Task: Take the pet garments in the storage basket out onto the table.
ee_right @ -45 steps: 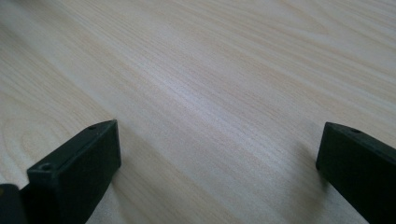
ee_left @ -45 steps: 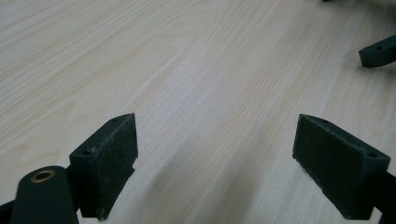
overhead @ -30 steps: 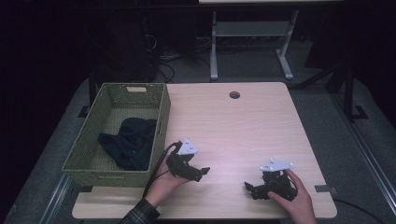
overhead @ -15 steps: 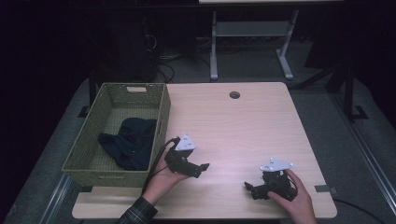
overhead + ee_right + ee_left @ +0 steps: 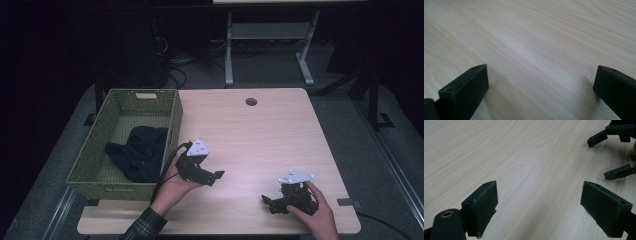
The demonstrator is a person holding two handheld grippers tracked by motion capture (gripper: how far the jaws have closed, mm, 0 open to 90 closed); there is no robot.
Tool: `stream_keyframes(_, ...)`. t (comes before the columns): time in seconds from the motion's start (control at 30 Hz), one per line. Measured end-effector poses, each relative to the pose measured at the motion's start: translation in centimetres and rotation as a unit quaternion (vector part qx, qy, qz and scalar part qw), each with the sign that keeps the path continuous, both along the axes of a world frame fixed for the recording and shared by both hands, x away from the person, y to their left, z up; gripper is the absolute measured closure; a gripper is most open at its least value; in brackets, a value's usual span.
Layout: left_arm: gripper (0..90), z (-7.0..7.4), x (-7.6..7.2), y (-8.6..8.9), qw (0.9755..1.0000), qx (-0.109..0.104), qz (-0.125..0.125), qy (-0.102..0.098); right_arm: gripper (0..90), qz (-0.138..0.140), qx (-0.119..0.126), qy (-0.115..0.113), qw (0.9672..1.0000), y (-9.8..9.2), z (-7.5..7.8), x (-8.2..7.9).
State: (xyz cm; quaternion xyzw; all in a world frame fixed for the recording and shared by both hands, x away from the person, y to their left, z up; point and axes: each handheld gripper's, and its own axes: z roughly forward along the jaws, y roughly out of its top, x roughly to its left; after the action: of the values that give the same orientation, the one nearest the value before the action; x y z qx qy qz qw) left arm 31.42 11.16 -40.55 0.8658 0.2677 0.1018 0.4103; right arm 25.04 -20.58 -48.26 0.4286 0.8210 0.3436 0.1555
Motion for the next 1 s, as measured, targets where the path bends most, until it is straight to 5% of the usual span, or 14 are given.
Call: stream_keyframes(1.0, 14.0, 4.1, 1.4, 1.1, 0.9999, -0.004, -0.011, 0.003, 0.0, 0.000, 0.000, 0.000, 1.0000, 0.0, 0.0, 0.0)
